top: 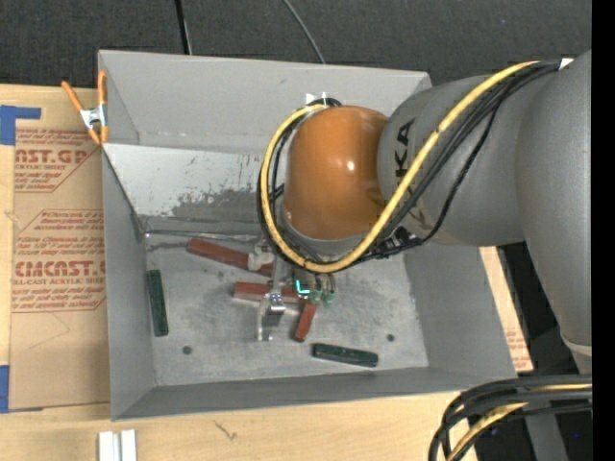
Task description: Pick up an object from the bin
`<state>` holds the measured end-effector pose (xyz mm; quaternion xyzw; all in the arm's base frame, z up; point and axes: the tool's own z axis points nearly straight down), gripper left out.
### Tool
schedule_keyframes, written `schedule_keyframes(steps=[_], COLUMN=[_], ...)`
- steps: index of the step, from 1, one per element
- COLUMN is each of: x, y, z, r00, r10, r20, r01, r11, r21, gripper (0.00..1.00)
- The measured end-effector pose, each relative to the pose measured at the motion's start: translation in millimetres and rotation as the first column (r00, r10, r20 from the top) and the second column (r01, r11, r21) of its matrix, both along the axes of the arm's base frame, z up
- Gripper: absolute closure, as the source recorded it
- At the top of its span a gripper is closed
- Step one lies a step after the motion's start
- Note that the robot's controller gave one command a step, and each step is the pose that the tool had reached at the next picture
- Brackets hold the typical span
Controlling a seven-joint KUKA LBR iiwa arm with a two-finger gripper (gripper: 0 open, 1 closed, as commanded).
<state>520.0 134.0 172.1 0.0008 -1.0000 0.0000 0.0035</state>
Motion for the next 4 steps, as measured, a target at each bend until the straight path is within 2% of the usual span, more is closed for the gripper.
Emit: schedule_keyframes(steps=[1,2,3,4], x=[2.0,23.3,23.2,26.8], y=[-0.5,-35.1,-35.1,-48.5], z=[3.8,-84.4,-84.5,35.9], r00=[1.0,0.994,0.994,1.0], r10=[-0.001,-0.099,-0.099,-0.027], r20=[0.007,0.055,0.054,0.01], r01=[0.001,0.098,0.098,0.026], r11=[1.0,0.995,0.995,1.0], r21=[0.001,0.02,0.02,0.001], gripper=[0.0,1.0,1.0,1.0])
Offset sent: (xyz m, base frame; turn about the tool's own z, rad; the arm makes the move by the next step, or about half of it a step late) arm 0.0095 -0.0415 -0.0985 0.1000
